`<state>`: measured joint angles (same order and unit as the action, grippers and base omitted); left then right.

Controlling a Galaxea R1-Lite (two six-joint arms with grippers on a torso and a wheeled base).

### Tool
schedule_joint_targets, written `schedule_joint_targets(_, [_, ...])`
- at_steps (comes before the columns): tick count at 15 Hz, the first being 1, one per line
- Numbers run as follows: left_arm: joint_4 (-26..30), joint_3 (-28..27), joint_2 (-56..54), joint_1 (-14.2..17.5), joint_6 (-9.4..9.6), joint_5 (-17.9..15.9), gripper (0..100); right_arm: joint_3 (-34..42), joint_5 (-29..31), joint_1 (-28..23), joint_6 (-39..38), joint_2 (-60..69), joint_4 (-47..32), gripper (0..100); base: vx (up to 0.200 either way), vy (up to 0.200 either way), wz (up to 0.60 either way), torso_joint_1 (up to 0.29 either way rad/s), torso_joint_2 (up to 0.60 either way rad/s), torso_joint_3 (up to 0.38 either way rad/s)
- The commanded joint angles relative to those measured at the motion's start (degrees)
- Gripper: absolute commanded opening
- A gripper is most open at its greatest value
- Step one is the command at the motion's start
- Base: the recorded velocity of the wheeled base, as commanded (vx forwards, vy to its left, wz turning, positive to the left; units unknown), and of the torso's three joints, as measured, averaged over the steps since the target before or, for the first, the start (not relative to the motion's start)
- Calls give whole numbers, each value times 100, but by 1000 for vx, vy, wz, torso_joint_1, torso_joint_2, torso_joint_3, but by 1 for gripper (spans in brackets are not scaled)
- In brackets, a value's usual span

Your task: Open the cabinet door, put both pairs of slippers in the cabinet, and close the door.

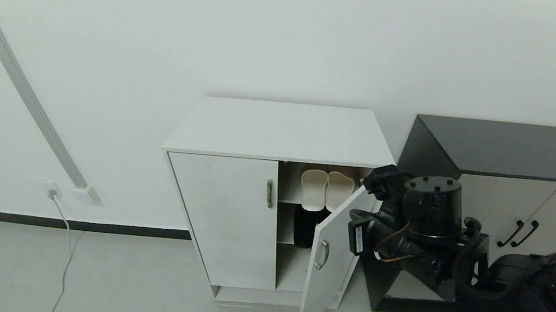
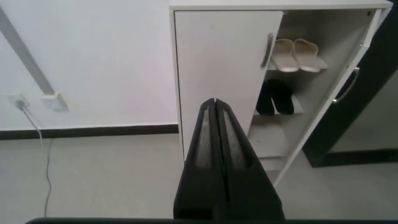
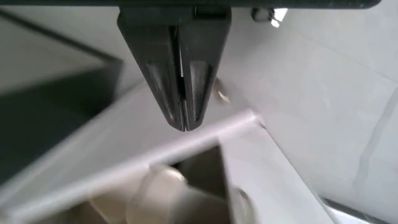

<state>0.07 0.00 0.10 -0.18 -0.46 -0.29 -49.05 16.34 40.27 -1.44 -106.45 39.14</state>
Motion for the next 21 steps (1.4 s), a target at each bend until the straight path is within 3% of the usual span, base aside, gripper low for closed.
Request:
schedule_joint_targets(1, [1, 0, -1, 1, -15, 3, 0, 221, 10, -1, 21, 142, -3, 0, 0, 0, 0, 0, 0, 0])
schedule_joint_targets(5, [1, 0, -1, 1, -6, 3, 0, 1073, -104, 60, 3, 441, 164, 0, 0, 0, 0, 0, 0, 0])
schedule_joint_targets(8, [1, 0, -1, 1, -6, -6, 0, 1592, -219, 192, 12, 441, 515, 0, 200, 0, 0, -7, -6, 7])
schedule_joint_targets(15, [1, 0, -1, 1, -15, -6, 0, 1583, -368, 236, -41, -60, 955, 0, 0, 0, 0, 0, 0, 0])
schedule_joint_targets(18, [1, 0, -1, 1, -15, -6, 0, 1724, -368, 245, -23, -43, 1131, 0, 200, 0, 0, 1, 2, 2])
schedule_joint_targets(21, [-7, 0, -1, 1, -15, -6, 0, 1689, -368, 245, -23, -104, 1139, 0, 0, 0, 0, 0, 0, 0])
